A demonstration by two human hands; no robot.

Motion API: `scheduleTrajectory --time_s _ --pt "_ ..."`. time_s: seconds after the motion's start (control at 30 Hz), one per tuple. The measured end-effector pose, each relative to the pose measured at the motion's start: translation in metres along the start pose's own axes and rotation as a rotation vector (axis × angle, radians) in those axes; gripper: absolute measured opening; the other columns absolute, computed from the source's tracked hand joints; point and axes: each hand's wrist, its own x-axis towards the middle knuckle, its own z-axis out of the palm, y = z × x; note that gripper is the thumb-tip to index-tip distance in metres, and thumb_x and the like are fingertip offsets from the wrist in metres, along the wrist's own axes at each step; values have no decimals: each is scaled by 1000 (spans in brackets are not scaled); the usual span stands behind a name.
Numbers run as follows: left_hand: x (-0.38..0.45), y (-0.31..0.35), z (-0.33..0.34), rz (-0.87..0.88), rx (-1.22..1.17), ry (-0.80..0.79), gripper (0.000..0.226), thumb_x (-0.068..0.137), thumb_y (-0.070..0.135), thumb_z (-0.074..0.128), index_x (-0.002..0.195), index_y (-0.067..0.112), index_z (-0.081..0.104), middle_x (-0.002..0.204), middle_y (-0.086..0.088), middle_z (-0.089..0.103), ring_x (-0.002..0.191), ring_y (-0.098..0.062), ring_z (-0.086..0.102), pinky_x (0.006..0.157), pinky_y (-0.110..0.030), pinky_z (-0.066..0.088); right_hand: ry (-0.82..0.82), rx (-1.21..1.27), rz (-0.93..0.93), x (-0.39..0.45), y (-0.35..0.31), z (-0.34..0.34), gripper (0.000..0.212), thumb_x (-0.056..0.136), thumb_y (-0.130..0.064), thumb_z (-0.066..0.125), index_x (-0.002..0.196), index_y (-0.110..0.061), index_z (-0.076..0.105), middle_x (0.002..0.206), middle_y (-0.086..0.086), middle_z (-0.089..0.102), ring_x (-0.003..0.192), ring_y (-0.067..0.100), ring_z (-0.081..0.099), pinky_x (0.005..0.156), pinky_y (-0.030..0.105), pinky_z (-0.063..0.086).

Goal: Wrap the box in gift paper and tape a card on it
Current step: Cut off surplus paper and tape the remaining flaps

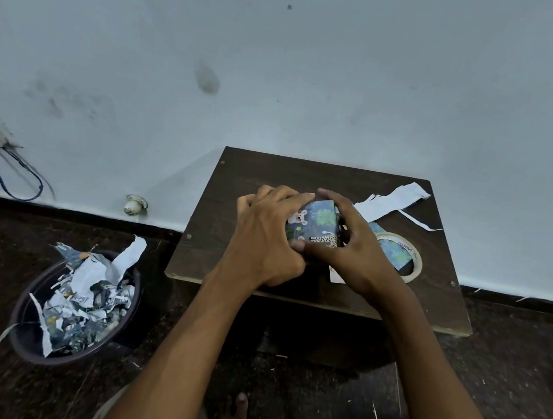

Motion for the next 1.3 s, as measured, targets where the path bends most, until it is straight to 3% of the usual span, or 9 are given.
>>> scheduleTrajectory --time_s 0.23,0.33,0.5,0.7,0.83,1.0,1.1,1.17,1.3 --pt "3 -25 -18 -175 -5 -135 94 64 42 89 146 35 44 138 10 43 130 -12 34 103 -36 25 42 267 74 8 0 2 57 75 -12 88 124 -21 61 102 -9 69 88 -1 70 69 20 56" --pt "5 -36 -24 -187 -89 -126 91 59 38 95 140 27 54 127 4 48 119 -13 42 98 -33 48 -7 102 81 15 2 11 80 75 -23 90 143 -24 49 119 -15 62 104 -4 64 83 19 56" --pt "17 -51 -22 -141 -47 -62 81 61 24 94 135 22 60 120 4 49 113 -9 37 85 -12 42 28 -433 -170 32 3 16 115 58 -50 86 156 -28 29 150 -1 37 136 17 42 110 35 38" --pt "27 -60 -15 -179 -31 -12 99 53 30 96 142 21 55 136 0 45 126 -17 43 101 -43 51 -44 -492 -125 63 -2 26 95 57 -29 99 141 -16 56 129 6 58 114 20 60 98 28 48" --pt "38 -72 -12 -342 -177 83 114 61 24 93 156 23 30 155 -3 29 141 -19 36 107 -29 42 -2 -422 -72 91 -10 32 96 58 -22 98 143 -15 55 131 5 56 114 16 56 96 25 45" --pt "48 -84 0 -409 -282 150 70 67 16 87 129 24 55 126 1 57 116 -15 56 91 -23 48 -23 -441 -106 124 -13 31 60 69 -8 86 126 -8 67 100 -2 62 83 2 58 71 6 43" --pt "46 -88 4 -428 -308 138 71 71 13 83 135 23 54 132 0 54 119 -14 56 94 -22 48 -42 -473 -75 143 -10 38 30 68 -23 76 97 -19 70 88 5 67 72 10 62 60 19 44" --pt "45 -91 2 -417 -340 143 71 72 12 80 137 24 54 132 3 56 119 -14 57 99 -27 51 -49 -493 -38 155 -5 42 31 64 -31 68 95 -24 66 100 14 67 84 22 67 63 20 42" --pt "44 -91 0 -424 -364 133 70 71 19 73 137 26 53 130 7 59 117 -13 60 98 -31 53 -55 -521 0 158 -2 48 77 79 -17 79 150 -11 48 147 13 45 135 26 48 101 20 38"
